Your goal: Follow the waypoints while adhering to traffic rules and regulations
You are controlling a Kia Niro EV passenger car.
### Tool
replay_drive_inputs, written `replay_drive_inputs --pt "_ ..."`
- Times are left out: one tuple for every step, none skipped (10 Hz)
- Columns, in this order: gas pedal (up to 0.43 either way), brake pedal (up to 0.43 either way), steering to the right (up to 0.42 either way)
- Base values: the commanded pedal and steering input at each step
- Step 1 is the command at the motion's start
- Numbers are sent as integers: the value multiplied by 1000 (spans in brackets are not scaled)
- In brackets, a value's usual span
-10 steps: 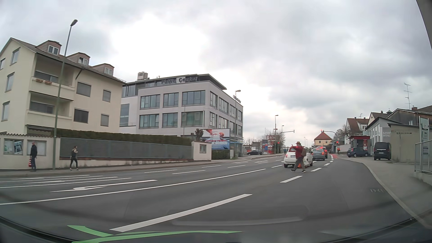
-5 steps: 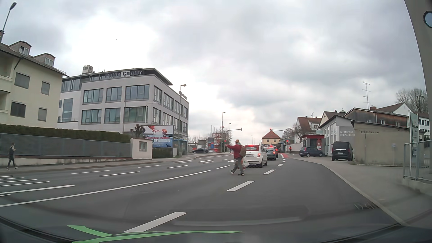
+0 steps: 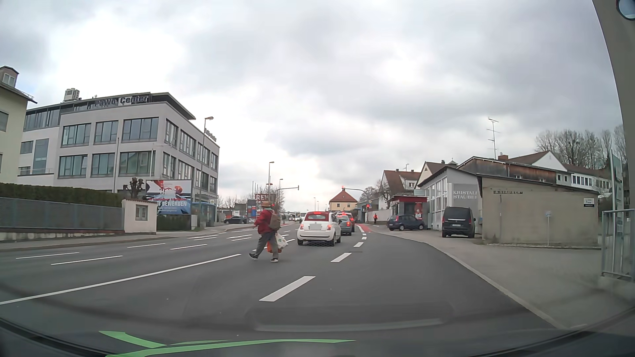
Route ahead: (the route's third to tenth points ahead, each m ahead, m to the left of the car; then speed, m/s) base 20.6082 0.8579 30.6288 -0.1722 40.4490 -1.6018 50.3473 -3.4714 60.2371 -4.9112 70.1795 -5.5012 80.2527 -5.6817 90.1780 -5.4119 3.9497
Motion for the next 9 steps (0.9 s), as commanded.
replay_drive_inputs --pt "0 110 212" --pt "0 110 195" --pt "0 110 177" --pt "0 110 160" --pt "0 110 140" --pt "0 116 124" --pt "0 122 107" --pt "0 122 94" --pt "0 116 78"
